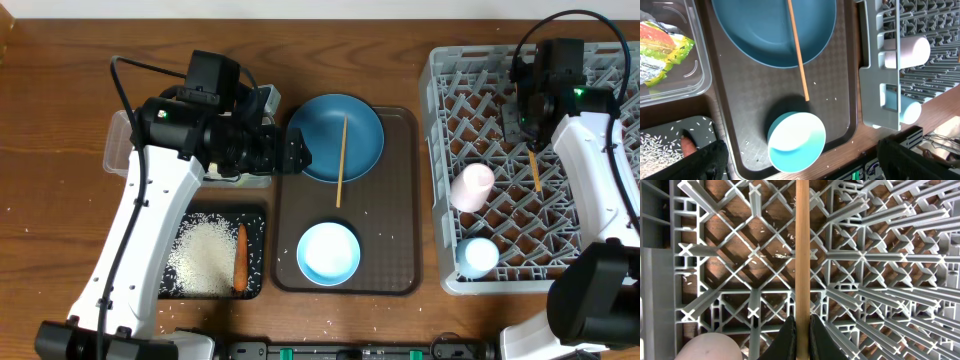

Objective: Sort waste into correct bins and load items into the dishwasher rack
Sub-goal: 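Lower the chopstick upright into the rack and release it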

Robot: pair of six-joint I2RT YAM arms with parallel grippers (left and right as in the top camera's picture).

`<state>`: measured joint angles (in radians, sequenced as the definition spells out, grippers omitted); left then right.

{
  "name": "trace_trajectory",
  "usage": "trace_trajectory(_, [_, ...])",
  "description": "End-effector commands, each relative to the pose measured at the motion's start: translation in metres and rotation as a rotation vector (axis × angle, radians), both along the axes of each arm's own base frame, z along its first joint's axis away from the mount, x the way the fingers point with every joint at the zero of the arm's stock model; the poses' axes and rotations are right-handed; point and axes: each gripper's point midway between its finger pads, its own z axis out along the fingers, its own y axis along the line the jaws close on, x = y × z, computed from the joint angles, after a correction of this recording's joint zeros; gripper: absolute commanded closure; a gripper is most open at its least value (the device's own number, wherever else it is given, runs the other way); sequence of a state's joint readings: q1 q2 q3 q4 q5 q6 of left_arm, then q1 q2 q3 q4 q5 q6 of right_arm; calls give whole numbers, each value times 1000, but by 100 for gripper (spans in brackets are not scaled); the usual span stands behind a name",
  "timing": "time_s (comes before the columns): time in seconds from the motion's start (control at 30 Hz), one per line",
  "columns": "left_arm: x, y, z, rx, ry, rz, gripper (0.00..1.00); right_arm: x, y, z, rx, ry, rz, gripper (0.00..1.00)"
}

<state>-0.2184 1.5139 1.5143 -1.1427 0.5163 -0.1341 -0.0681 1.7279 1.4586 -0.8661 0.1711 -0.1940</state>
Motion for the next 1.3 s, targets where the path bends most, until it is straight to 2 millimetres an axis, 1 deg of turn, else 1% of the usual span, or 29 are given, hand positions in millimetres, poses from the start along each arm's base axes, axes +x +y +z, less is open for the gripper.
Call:
trace_trajectory(0.0, [1,3,-4,11,9,8,3,2,-1,3,3,-6,7,94])
trace_trajectory(0.07, [1,3,-4,11,9,8,3,2,0,2,9,-4,10,98])
trace_trajectory(0.1, [1,3,-4,11,9,8,3,2,1,2,14,-5,12,99])
trace_trajectory(0.43, [1,3,-4,11,9,8,3,1,2,-11,18,27,12,99])
trace_trajectory(0.67, [1,3,-4,11,9,8,3,1,2,-11,20,25,8,97])
trace_trajectory(0.87, [1,3,-4,11,9,8,3,0,2,-14,21,29,5,99])
trace_trajectory(1.2, [1,3,-4,11,9,8,3,-2,2,-28,23,31,4,98])
trace_trajectory(1.27, [1,3,-4,11,9,8,3,-1,2,-27,31,22,-16,93])
